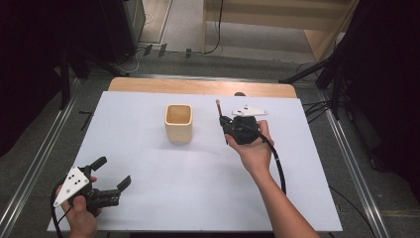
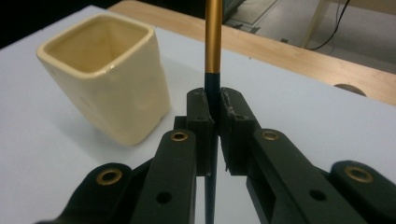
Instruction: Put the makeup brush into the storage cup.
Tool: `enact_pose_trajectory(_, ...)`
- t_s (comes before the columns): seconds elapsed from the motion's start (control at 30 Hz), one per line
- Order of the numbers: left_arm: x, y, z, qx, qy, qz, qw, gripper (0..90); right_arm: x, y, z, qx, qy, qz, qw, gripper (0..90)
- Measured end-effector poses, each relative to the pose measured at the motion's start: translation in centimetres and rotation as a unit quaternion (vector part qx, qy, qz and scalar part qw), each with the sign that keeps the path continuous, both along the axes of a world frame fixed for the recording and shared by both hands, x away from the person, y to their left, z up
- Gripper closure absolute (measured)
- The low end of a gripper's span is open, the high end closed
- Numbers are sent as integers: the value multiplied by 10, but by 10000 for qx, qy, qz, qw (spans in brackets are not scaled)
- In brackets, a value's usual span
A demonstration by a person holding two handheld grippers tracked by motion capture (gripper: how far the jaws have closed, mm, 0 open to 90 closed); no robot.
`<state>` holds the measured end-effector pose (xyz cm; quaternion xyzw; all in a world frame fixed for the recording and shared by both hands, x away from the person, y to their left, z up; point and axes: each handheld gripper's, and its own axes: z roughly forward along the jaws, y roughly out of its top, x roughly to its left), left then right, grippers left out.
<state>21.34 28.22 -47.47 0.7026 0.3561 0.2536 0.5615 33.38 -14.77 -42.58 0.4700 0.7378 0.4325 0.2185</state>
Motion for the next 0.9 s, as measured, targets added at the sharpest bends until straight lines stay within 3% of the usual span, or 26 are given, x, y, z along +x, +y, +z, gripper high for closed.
enact_pose_trajectory(0.3,0,0,0,3,0,-2,10000,0,0,-3,4,538,-410,8,9977,842)
enact_pose_trajectory(0.53,0,0,0,7,0,-9,10000,0,-1,-2,7,697,-758,31,9947,841)
enact_pose_trajectory(0.9,0,1,0,-5,-6,-4,10000,0,1,-3,10,895,-990,-2,9911,842)
